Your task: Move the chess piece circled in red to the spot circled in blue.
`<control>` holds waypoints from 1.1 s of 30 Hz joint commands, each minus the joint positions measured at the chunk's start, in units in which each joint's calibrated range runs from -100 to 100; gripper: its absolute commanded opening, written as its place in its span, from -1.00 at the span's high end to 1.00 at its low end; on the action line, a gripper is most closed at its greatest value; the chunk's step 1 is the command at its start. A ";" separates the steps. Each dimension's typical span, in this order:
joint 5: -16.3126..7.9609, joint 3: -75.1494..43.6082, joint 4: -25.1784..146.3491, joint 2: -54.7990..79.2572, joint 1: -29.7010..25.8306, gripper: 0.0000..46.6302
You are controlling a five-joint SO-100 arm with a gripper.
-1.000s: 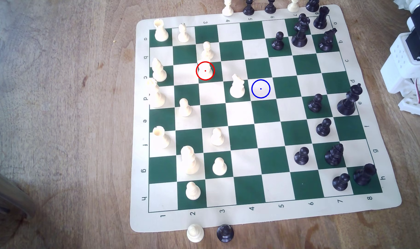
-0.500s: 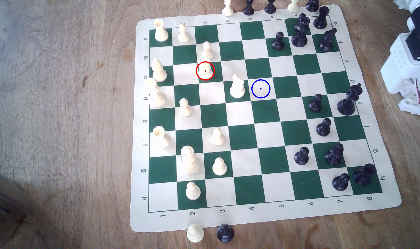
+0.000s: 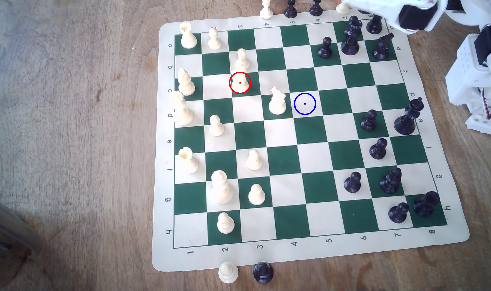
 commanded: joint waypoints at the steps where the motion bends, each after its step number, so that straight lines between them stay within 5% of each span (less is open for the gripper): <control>1: -1.22 -16.39 12.59 13.12 0.58 0.79; 8: -3.42 -36.88 22.33 33.24 -2.79 0.73; 13: -5.71 -54.74 23.89 54.38 -1.85 0.49; 22: -6.59 -65.98 24.05 71.36 0.11 0.48; 33: -7.13 -65.98 24.22 76.03 1.36 0.44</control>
